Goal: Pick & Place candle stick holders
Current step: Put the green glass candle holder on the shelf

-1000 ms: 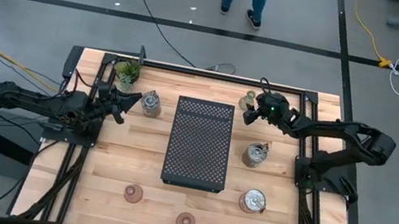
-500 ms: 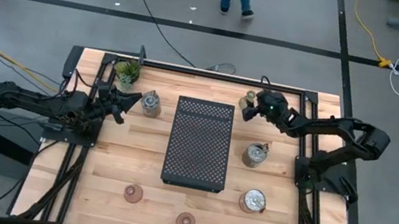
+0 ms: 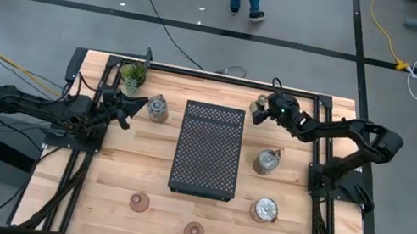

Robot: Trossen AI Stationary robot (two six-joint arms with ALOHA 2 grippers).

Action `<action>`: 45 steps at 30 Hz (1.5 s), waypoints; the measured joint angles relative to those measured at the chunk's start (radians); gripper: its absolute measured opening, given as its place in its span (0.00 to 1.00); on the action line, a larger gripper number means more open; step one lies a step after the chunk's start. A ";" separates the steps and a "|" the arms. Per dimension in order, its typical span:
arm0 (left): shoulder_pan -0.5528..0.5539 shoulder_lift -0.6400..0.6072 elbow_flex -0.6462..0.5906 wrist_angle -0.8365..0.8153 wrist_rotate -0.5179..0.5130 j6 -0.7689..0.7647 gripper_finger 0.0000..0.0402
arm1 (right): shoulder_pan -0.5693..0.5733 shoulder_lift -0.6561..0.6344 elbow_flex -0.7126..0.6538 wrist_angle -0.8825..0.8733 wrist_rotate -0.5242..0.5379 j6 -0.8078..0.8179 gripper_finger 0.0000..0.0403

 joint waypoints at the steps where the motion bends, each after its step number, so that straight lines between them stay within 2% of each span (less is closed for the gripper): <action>1: 0.000 0.000 0.000 0.000 0.000 0.000 0.09 | 0.000 0.011 0.008 0.009 0.001 0.000 0.62; 12: 0.000 0.000 0.000 0.000 0.000 0.000 0.09 | 0.002 0.137 0.119 -0.003 -0.015 -0.046 0.61; 22: 0.000 0.000 0.000 -0.006 -0.002 0.000 0.09 | 0.003 0.133 0.120 -0.018 -0.014 -0.071 0.56; 25: 0.000 0.000 0.000 -0.008 -0.003 0.000 0.09 | 0.003 0.132 0.120 -0.030 0.002 -0.081 0.51; 30: 0.000 0.000 0.000 -0.008 -0.003 0.000 0.09 | 0.003 0.132 0.120 -0.028 0.004 -0.098 0.37; 45: 0.000 0.000 0.000 -0.007 -0.003 0.000 0.09 | 0.003 0.119 0.120 -0.043 -0.015 -0.077 0.37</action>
